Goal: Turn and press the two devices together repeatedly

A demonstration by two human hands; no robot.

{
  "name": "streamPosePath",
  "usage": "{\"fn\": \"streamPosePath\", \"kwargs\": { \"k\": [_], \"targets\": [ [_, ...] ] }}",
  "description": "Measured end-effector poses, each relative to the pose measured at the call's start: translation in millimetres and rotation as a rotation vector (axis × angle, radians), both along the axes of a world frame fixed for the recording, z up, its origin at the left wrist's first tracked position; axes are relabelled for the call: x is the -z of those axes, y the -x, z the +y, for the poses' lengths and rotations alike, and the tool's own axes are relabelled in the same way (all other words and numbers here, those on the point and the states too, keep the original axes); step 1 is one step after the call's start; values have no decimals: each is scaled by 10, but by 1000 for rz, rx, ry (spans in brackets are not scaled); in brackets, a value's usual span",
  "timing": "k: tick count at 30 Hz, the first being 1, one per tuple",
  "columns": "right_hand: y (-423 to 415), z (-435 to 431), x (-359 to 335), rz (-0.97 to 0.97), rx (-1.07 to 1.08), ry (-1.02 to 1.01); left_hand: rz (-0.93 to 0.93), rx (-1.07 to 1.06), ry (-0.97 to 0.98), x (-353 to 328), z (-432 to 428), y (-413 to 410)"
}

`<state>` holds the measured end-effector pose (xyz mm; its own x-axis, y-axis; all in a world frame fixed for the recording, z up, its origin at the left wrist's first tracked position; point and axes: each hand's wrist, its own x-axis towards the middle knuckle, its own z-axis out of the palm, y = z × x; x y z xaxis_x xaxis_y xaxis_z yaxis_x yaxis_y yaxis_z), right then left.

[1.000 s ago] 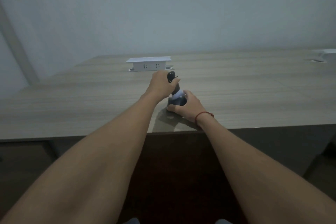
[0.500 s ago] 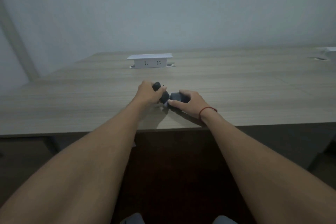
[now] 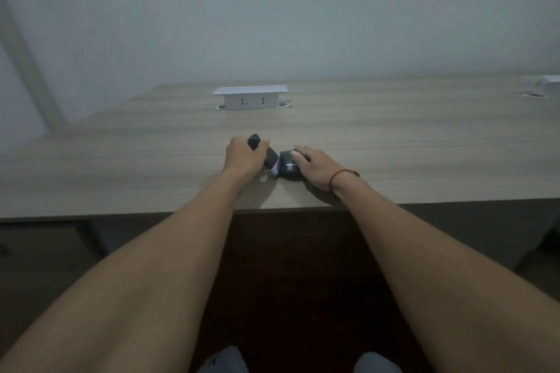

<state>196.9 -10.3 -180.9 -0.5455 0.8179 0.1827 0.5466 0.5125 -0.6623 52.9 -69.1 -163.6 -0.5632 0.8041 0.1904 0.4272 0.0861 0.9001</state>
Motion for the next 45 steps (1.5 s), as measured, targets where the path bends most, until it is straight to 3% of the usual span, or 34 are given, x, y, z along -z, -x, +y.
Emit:
{"fn": "streamPosePath", "kwargs": {
  "k": [5, 13, 17, 20, 22, 28, 31, 35, 38, 45],
  "targets": [
    [29, -36, 3, 26, 25, 2, -172, 89, 76, -84, -105, 90],
    [79, -19, 59, 35, 14, -3, -279, -169, -70, 137, 206, -18],
    [70, 25, 67, 38, 26, -22, -289, -42, -41, 100, 113, 44],
    [77, 25, 76, 54, 51, -24, -294, -49, -153, 35, -10, 108],
    [88, 17, 85, 61, 62, -12, -256, -26, -212, -21, -69, 35],
    [92, -6, 63, 68, 103, 14, 101, -156, -111, 50, -70, -69],
    [88, -16, 65, 77, 110, 22, 84, -177, -192, 62, -59, -80],
    [97, -9, 75, 83, 111, 12, 157, -174, -97, 160, 9, -5],
    [79, -10, 87, 102, 111, -5, 176, -182, -149, 98, 67, 13],
    [27, -111, 103, 130, 129, -72, 76, -152, -97, 127, 122, -100]
  ]
}}
